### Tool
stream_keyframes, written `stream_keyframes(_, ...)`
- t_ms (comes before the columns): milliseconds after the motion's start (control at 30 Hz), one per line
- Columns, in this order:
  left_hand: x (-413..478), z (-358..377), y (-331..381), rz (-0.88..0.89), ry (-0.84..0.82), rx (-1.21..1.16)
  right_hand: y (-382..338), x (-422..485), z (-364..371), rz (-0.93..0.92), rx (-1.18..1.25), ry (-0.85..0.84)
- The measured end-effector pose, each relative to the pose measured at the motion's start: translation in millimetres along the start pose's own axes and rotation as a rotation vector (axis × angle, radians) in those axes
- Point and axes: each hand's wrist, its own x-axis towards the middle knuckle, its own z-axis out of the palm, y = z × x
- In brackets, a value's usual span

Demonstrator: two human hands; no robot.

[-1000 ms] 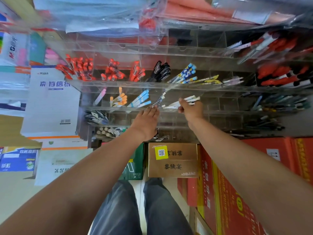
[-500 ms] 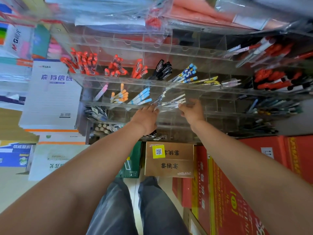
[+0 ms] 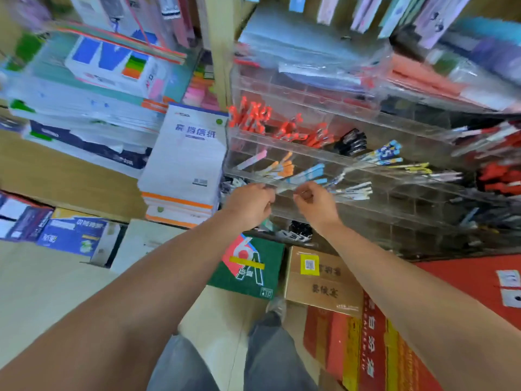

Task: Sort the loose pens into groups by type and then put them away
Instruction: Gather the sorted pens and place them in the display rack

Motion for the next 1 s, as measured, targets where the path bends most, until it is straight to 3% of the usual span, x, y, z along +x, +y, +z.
stream_keyframes(333,-187,-17,-260,-0.178,0.058,-0.102,-201,-50,224,-0.221,-0.207,-0.216)
stream_keyframes(533,-282,-24,-406,-0.339,-0.035,-0.026,-299,-62,352,-0.211,-0.266,-0.43)
stream_keyframes(700,-327,-19,-505,-0.484,-0.032,-0.08,-361,-45,439,-0.339,-0.486,-0.526)
stream_keyframes(1000,-334,-21,-682,-0.626,-0.071,-0.139,-458,30,589,-0.412,-0.548,-0.618)
